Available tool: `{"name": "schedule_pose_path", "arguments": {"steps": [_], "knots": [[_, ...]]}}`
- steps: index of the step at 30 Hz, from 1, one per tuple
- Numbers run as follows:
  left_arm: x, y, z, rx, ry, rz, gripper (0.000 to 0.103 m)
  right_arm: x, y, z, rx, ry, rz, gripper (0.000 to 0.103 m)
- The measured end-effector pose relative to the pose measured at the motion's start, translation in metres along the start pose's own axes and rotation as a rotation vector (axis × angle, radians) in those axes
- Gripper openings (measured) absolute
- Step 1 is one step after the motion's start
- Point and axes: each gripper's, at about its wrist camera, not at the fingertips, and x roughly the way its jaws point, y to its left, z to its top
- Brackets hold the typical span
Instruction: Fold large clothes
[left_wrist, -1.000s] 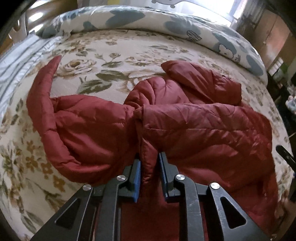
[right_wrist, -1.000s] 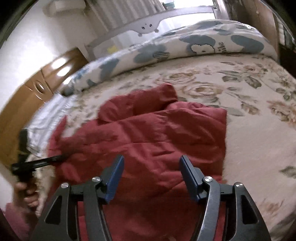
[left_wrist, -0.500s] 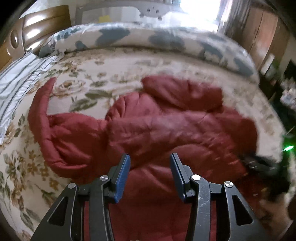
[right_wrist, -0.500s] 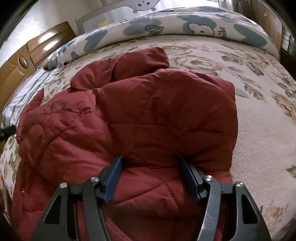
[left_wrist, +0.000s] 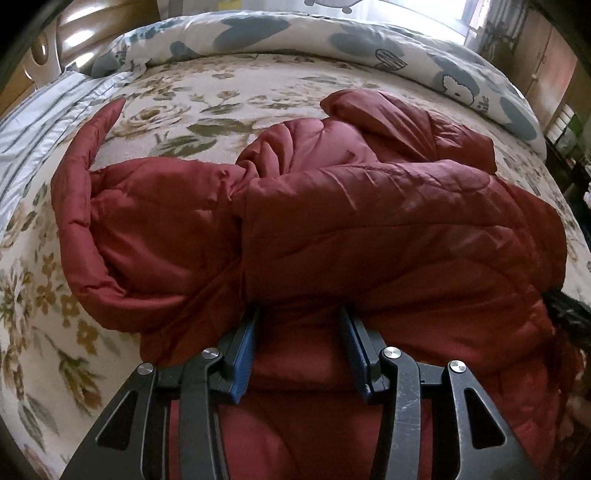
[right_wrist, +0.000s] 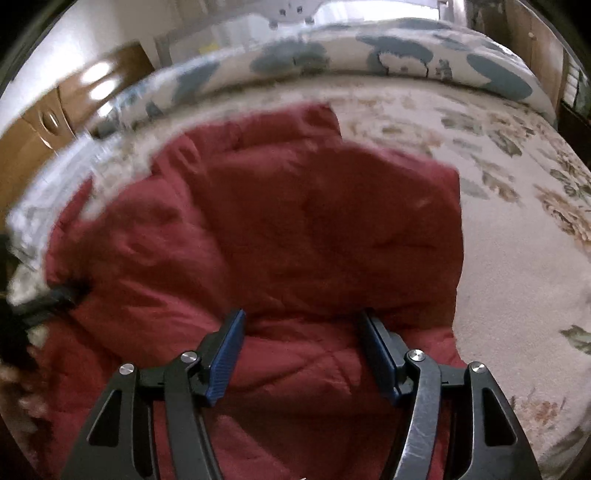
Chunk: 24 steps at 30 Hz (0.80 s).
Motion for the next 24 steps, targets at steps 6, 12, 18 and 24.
{"name": "schedule_pose_path", "arguments": {"steps": [6, 12, 18, 24], "knots": [[-0.016, 0.006, -0.007, -0.014, -0.017, -0.034, 0.045, 0.004, -0.003, -0.001, 0.004, -0.008, 0.000, 0.067], [-0.050, 0.030, -0.009, -0.071, -0.074, -0.028, 0.061, -0.006, -0.007, -0.001, 0.042, -0.021, 0.045, 0.067], [-0.068, 0.065, -0.012, -0.153, -0.121, 0.045, 0.061, -0.039, -0.007, -0.005, 0.078, -0.061, 0.114, 0.067], [-0.075, 0.088, 0.000, -0.208, -0.134, 0.124, 0.061, -0.059, 0.001, -0.016, 0.072, -0.038, 0.211, 0.067]]}}
